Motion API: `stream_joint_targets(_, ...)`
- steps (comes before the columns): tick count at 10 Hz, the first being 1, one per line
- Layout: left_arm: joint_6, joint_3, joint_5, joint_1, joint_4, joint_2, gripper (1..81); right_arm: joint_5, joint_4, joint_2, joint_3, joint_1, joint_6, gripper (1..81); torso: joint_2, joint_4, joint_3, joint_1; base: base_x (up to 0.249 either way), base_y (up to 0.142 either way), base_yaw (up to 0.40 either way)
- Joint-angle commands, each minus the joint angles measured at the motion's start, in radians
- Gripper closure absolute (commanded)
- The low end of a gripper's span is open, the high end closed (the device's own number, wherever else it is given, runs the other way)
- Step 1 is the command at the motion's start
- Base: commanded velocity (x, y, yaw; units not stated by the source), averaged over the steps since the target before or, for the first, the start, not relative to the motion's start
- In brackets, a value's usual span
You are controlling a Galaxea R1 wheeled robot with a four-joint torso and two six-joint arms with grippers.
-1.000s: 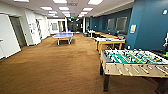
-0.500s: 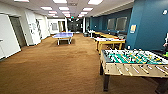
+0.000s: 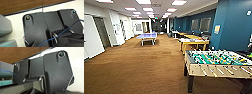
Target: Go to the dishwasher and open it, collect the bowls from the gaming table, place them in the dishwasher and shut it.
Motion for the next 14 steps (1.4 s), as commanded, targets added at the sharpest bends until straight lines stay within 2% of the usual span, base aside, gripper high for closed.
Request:
stream_joint_targets(1, 0.004, -0.002, 0.039, -0.071, -0.002, -0.005, 1.0, -0.041, -0.009, 0.004, 0.003, 0.061, 0.001, 1.0, 0.0, 0.0, 0.0, 0.0, 0.097, 0.0, 0.0)
stream_joint_targets(14, 0.004, -0.002, 0.037, -0.066, 0.001, -0.002, 1.0, -0.041, -0.01, 0.006, 0.005, 0.068, -0.001, 1.0, 0.001, 0.0, 0.0, 0.001, 0.122, 0.0, 0.0)
